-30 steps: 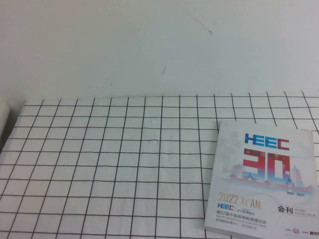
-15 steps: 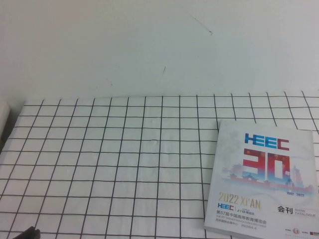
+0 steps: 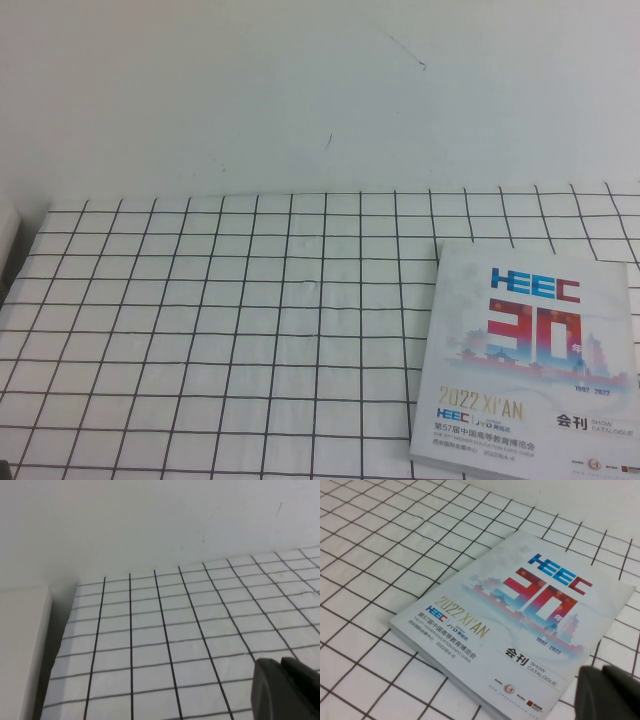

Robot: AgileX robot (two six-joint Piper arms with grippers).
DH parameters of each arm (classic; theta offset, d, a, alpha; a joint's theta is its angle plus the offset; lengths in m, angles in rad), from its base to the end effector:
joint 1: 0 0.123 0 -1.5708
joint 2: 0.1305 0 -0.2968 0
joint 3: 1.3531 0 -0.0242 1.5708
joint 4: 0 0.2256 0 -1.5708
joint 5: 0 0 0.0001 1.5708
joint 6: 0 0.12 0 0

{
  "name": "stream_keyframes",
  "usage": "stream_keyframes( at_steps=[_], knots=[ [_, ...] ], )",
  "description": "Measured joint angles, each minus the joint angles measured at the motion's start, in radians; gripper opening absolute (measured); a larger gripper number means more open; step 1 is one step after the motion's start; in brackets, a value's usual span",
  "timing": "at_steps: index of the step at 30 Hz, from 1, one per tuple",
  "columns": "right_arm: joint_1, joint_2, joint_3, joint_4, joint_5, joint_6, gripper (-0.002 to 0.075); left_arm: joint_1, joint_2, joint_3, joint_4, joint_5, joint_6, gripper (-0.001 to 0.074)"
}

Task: Close book
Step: 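Close the open booklet and leave it lying on the table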

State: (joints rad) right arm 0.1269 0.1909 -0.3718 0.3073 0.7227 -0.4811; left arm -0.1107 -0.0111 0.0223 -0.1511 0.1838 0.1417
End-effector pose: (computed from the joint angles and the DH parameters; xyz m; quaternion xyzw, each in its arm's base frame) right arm 0.0330 0.0284 0.2507 -0.2092 0.8129 0.0522 0.5410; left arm 0.0470 -0.0086 0.1869 0.0478 0.7419 -0.0495 0.6669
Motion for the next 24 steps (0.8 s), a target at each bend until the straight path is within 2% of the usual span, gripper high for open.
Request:
stream_keyframes(
  at_steps=[6,24],
  knots=[
    [0.000,0.000,0.000,0.000,0.000,0.000,-0.0003,0.021,-0.002,-0.002,0.012,0.131,-0.045,-0.0004],
    [0.000,0.000,0.000,0.000,0.000,0.000,-0.0003,0.021,-0.002,-0.003,0.016,0.135,-0.084,-0.0004]
  ],
)
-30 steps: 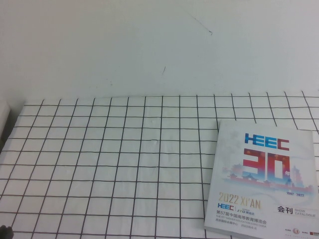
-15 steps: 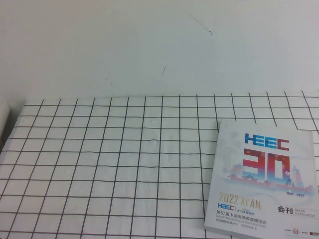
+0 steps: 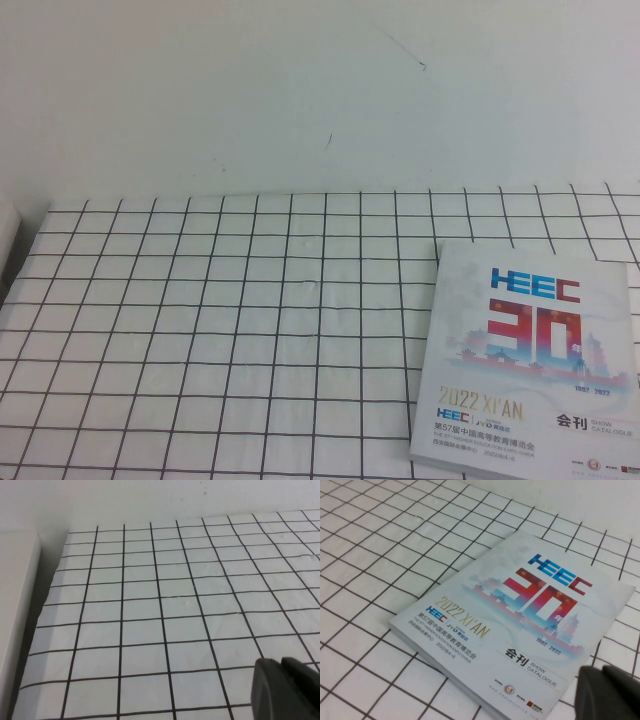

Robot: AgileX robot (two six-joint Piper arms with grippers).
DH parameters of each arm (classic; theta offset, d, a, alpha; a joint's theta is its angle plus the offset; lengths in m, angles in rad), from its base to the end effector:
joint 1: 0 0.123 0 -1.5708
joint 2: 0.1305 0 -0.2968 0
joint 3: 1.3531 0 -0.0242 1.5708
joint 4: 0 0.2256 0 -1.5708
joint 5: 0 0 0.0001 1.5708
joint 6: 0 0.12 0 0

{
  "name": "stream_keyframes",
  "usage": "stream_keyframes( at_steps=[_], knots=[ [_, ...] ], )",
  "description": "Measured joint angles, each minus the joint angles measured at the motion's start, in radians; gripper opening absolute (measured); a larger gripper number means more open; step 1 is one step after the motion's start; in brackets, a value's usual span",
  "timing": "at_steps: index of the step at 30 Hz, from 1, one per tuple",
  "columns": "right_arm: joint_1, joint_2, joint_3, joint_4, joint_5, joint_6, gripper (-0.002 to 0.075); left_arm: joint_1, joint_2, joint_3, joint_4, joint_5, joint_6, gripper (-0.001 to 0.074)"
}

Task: Close book
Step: 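Close the open booklet and leave it lying on the table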

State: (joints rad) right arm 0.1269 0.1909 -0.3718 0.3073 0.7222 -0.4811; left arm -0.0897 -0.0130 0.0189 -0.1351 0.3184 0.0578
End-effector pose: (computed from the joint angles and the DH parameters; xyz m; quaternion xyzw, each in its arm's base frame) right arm 0.0330 0.0284 0.2507 -0.2091 0.8128 0.0521 0.5412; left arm 0.0441 -0.0091 0.1723 0.0206 0.7846 -0.0661 0.6161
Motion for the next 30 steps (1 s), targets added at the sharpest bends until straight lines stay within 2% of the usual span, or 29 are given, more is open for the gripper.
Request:
stream_keyframes(
  at_steps=[14,19,23,30],
  knots=[
    [-0.007,-0.022,0.002,0.002,-0.010,0.000,-0.0003,0.000,0.000,0.000,0.000,0.000,0.000,-0.0004],
    [-0.017,-0.083,0.057,-0.096,-0.187,0.015,-0.0003,0.000,0.000,0.000,0.000,0.000,0.000,-0.0004],
    [-0.051,-0.133,0.144,-0.220,-0.328,0.113,-0.0003,0.000,0.000,0.000,0.000,0.000,0.000,-0.0004],
    [-0.069,-0.203,0.278,-0.500,-0.238,0.457,-0.0003,0.000,0.000,0.000,0.000,0.000,0.000,-0.0004]
  ],
)
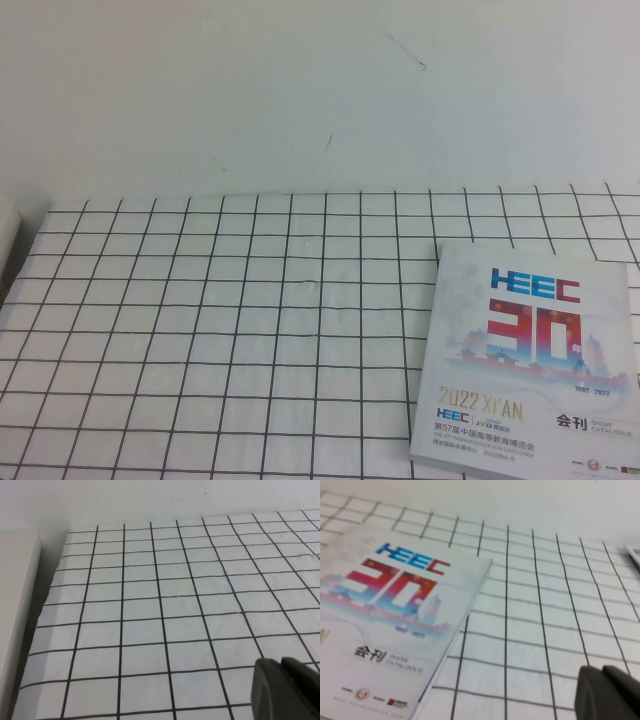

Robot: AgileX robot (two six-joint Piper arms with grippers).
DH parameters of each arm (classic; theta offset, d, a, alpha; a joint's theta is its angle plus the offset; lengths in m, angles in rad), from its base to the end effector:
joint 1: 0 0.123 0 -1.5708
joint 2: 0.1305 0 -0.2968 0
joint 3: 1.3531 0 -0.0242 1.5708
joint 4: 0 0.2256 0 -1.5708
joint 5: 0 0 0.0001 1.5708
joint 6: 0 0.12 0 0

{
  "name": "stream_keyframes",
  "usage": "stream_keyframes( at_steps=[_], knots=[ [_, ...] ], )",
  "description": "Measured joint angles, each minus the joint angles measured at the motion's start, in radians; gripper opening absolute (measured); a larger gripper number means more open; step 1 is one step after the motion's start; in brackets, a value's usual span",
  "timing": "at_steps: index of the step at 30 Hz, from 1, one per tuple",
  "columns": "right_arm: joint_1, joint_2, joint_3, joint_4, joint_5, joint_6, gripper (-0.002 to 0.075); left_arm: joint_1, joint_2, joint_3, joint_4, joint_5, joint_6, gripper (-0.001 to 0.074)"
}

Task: Close book
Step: 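Close the open booklet and leave it lying on the table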

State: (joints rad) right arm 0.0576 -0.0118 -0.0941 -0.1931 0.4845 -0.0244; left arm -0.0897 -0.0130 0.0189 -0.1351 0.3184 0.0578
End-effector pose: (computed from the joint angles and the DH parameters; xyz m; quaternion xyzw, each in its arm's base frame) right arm 0.0373 -0.0086 0.1916 -0.0743 0.7962 -0.0771 0.5955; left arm 0.0441 -0.0091 0.1723 0.0206 0.7846 -0.0661 0.6161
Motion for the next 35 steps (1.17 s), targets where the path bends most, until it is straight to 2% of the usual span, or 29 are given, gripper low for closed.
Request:
stream_keyframes(
  at_steps=[4,9,35],
  knots=[
    [0.000,0.000,0.066,-0.039,-0.010,0.086,-0.0003,0.000,0.000,0.000,0.000,0.000,0.000,-0.0004],
    [0.000,0.000,0.109,0.004,-0.112,0.137,-0.0003,0.000,0.000,0.000,0.003,0.003,0.000,-0.0004],
    [0.000,0.000,0.112,0.022,-0.130,0.150,-0.0003,0.000,0.000,-0.002,0.007,0.007,0.000,-0.0004]
  ],
)
